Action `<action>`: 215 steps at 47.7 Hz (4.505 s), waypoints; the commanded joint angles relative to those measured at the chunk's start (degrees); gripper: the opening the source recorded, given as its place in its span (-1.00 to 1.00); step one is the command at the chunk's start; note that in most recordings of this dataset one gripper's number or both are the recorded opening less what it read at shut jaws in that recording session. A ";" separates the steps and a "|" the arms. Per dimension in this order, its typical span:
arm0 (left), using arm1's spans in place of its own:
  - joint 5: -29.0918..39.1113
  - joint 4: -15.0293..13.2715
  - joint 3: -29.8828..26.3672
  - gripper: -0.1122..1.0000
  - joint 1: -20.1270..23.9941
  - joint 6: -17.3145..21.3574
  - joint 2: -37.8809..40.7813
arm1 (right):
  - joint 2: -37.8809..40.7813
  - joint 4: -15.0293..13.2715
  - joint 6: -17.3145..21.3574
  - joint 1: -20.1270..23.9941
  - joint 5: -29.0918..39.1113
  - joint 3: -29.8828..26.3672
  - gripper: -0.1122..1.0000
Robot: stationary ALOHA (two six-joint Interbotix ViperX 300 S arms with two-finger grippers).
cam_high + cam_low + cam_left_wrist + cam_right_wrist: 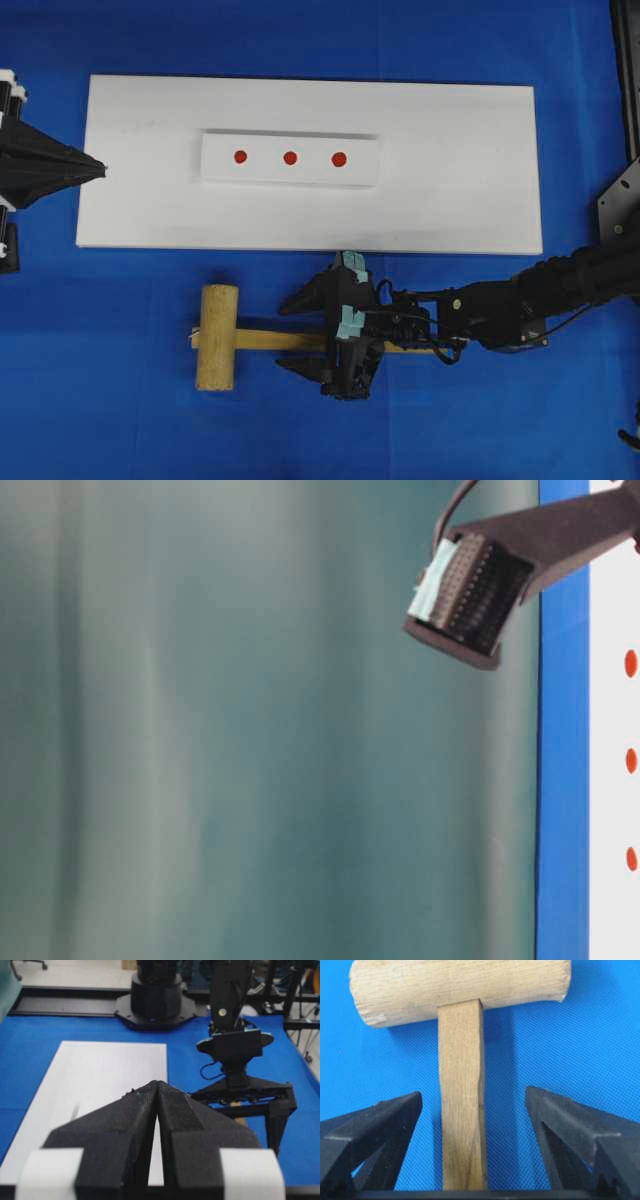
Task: Hit the mark with a hammer.
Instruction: 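Lift the mallet with the right gripper and carry it over the red dots, then move the left gripper toward the mallet head held by the right gripper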
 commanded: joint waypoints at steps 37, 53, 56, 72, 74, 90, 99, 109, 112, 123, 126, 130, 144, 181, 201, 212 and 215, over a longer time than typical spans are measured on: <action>-0.44 -0.09 -0.62 -0.80 -0.09 0.00 -0.09 | -13.45 -0.09 -10.90 -2.46 12.92 0.26 -0.62; -0.26 -0.09 -0.62 -0.80 -0.09 -0.09 -0.26 | -24.26 -0.26 -14.24 -4.75 16.08 2.72 -0.62; -0.26 -0.09 -0.70 -0.80 -0.09 0.00 -0.35 | -26.28 -0.26 -15.29 -4.75 17.05 2.81 -0.62; -0.26 -0.09 -0.70 -0.80 -0.09 -0.09 -0.62 | -27.51 -0.44 -16.61 -7.82 17.05 3.25 -0.62; -0.26 -0.09 -0.70 -0.80 -0.09 -0.09 -0.62 | -27.69 -0.62 -17.14 -8.88 17.31 3.34 -0.62; -0.26 -0.09 -0.62 -0.80 -0.09 -0.62 -0.62 | -29.18 -0.97 -25.93 -18.02 18.19 4.83 -0.62; -0.26 -0.09 -0.70 -0.80 -0.09 -0.97 -0.62 | -29.36 -1.05 -29.09 -20.48 17.75 4.83 -0.62; -0.26 -0.09 -0.70 -0.80 -0.09 -1.05 -0.62 | -29.36 -2.20 -32.52 -20.65 16.52 4.66 -0.62; -0.26 -0.09 -0.70 -0.80 -0.09 -1.05 -0.62 | -29.36 -2.90 -34.54 -20.83 14.77 4.48 -0.62; -0.26 -0.18 -0.70 -0.80 -0.09 -1.05 -0.62 | -29.36 -5.27 -46.76 -21.18 7.47 4.22 -0.62; -0.26 -0.26 -0.70 -0.80 -0.09 -1.05 -0.70 | -29.36 -5.54 -50.89 -21.18 7.21 4.22 -0.62; -0.26 -0.18 -0.70 -0.80 -0.09 -1.14 -0.97 | -29.36 -5.54 -56.16 -21.18 7.03 4.22 -0.62; -0.26 -0.26 -0.88 -0.80 -0.09 -1.14 -2.11 | -29.36 -5.54 -63.19 -21.18 4.75 4.22 -0.62; -0.26 -0.62 -0.62 0.15 1.76 -7.21 -0.35 | -29.36 -5.54 -63.63 -20.74 4.66 4.22 -0.62; -3.43 -0.62 -0.62 0.88 2.99 -12.92 2.02 | -29.36 -5.54 -63.72 -20.48 4.66 3.78 -0.62; -10.81 -0.70 -1.41 0.88 3.96 -16.17 9.84 | -29.36 -5.54 -63.72 -20.39 4.66 3.60 -0.62; -12.92 -0.62 -2.20 0.88 4.31 -16.88 12.57 | -29.36 -5.54 -63.72 -20.39 4.66 3.52 -0.62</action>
